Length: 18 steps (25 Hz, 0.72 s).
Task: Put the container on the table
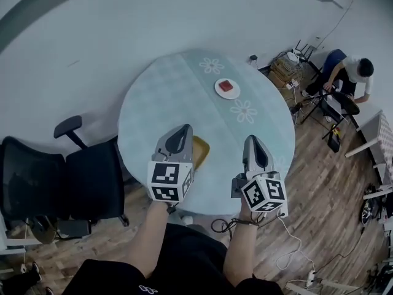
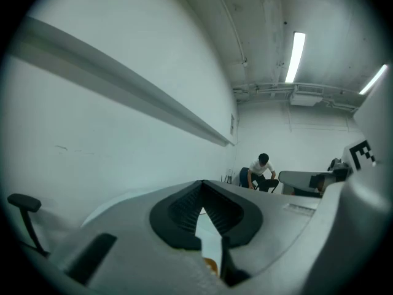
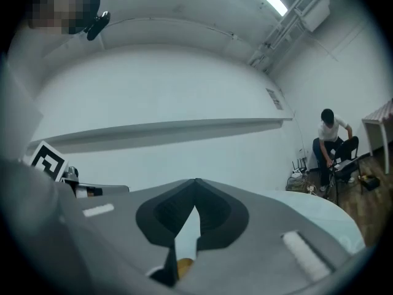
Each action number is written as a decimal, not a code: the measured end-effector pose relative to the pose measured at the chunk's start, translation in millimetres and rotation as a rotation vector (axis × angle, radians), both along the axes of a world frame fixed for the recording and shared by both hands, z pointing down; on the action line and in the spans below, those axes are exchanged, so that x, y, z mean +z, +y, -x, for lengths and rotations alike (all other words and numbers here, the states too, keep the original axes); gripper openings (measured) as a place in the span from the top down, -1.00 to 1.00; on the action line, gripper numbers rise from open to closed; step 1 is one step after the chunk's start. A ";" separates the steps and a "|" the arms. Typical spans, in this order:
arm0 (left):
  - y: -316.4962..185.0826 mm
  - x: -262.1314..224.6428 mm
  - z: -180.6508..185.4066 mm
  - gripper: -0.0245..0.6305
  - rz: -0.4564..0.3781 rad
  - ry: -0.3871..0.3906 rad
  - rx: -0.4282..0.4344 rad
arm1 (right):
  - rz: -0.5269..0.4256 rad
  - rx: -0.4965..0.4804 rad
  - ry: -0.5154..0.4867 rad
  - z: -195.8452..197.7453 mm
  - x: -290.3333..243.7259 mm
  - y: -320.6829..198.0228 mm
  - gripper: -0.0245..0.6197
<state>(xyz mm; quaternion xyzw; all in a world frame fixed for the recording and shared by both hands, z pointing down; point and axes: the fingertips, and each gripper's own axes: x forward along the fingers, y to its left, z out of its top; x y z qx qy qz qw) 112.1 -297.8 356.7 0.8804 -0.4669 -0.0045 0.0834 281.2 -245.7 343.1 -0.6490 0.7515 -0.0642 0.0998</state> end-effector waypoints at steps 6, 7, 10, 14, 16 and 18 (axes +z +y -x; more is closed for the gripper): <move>4.9 -21.6 -16.0 0.92 -0.042 -0.001 0.027 | -0.035 0.031 0.046 -11.9 -21.8 12.0 0.90; 6.3 -24.1 -18.9 0.92 -0.047 -0.001 0.031 | -0.041 0.035 0.052 -14.4 -25.2 14.3 0.90; 11.1 -28.5 -27.1 0.92 -0.059 -0.007 0.048 | -0.052 0.048 0.053 -21.7 -31.7 19.1 0.90; 11.2 -29.1 -29.4 0.92 -0.060 -0.015 0.048 | -0.058 0.041 0.057 -20.7 -32.9 16.2 0.90; 10.4 -28.7 -27.4 0.92 -0.059 -0.018 0.039 | -0.057 0.025 0.061 -17.7 -32.5 13.5 0.90; 9.8 -28.9 -24.6 0.92 -0.060 -0.022 0.029 | -0.058 0.013 0.062 -15.7 -33.0 11.1 0.90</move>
